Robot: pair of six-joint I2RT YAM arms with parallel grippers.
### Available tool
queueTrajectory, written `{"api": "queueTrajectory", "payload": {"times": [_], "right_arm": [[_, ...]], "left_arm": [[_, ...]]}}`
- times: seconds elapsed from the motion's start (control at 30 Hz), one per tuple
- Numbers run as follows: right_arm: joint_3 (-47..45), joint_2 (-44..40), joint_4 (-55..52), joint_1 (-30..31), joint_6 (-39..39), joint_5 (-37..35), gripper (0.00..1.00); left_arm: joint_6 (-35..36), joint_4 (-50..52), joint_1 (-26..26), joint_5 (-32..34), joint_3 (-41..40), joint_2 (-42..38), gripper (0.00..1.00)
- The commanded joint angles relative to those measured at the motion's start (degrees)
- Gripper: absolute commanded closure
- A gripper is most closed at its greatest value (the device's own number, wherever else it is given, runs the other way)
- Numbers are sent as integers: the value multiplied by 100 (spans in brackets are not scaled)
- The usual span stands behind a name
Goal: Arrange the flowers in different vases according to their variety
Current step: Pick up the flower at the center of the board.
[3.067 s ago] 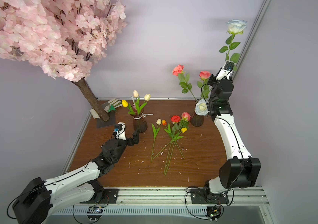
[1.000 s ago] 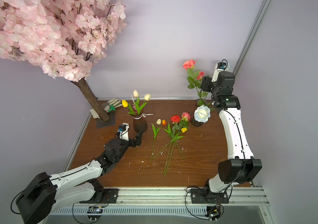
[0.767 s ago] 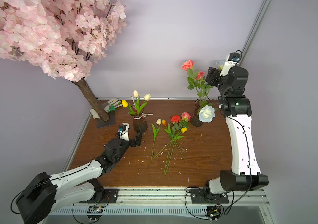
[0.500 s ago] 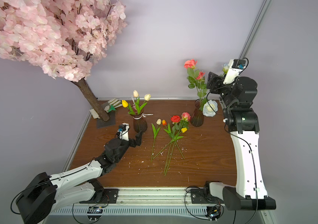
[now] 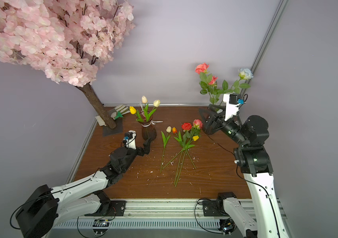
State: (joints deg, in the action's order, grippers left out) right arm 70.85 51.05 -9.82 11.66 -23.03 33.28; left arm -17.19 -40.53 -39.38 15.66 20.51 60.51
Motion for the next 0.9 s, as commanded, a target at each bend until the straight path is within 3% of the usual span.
{"api": "queueTrajectory", "payload": {"times": [0.0, 0.17, 0.4, 0.6, 0.87], "right_arm": [[-170, 86, 63, 863, 331, -384, 28], [-542, 331, -182, 1947, 710, -1411, 29], [-1206, 790, -306, 2985, 691, -3086, 35], [-1840, 1237, -303, 3127, 41, -4211, 52], [-2253, 1792, -283, 3038, -663, -5417, 54]], "left_arm": [[-40, -303, -46, -81, -170, -174, 1], [-4, -367, -44, 17, -302, -427, 1], [-32, -396, -44, 400, -452, -656, 1], [-121, -103, -42, 741, -256, -395, 1], [-268, 125, -31, 838, -29, -66, 1]]}}
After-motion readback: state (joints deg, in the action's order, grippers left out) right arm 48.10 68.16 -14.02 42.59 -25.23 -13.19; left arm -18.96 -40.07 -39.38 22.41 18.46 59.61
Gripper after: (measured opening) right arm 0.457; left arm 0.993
